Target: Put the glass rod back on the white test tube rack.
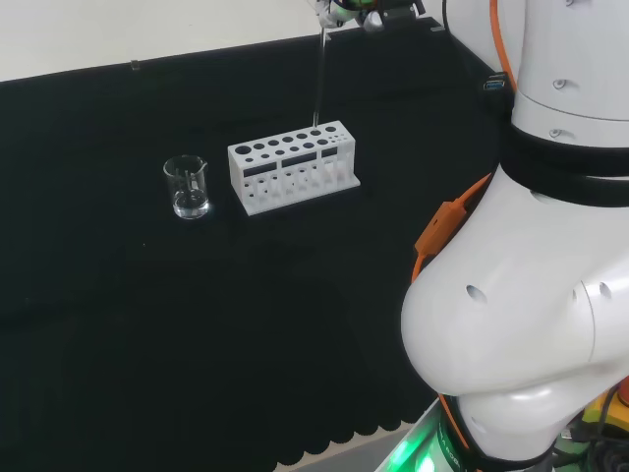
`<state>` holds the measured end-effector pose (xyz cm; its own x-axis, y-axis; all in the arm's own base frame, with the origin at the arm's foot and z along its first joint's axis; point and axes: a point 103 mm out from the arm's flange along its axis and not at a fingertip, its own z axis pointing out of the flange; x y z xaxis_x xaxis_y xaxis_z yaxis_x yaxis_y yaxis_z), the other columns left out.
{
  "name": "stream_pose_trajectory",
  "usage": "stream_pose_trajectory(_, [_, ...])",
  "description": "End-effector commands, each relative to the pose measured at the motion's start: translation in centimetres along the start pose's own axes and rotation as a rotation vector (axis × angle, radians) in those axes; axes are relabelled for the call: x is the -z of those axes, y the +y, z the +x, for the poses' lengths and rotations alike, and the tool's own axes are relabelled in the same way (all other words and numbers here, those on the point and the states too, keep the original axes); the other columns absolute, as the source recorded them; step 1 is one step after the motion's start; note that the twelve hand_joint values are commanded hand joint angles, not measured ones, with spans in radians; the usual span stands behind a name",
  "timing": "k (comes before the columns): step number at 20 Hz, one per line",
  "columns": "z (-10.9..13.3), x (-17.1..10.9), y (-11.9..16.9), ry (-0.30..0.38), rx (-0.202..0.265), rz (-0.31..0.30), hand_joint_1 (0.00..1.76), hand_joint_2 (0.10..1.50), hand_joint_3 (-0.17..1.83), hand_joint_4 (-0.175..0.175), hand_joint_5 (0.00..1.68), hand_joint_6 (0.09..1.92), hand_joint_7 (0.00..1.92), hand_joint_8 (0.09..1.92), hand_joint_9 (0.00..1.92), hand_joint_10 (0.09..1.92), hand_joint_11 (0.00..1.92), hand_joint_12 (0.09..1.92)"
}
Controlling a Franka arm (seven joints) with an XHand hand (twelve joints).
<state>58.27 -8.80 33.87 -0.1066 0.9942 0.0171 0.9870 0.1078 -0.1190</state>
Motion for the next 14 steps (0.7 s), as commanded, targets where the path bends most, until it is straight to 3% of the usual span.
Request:
stream_pose_trajectory(1, [0.4,-0.4,-0.3,0.000,0.008,0.004,1.19,1.15,-0.17,-0.175,1.10,0.87,1.56,0.72,1.75,0.56,1.69,0.93])
stream_pose_trajectory(14, [0.0,-2.1,0.3,0.015,0.016,0.028,1.19,1.14,-0.17,-0.175,1.10,0.87,1.56,0.72,1.75,0.55,1.69,0.93])
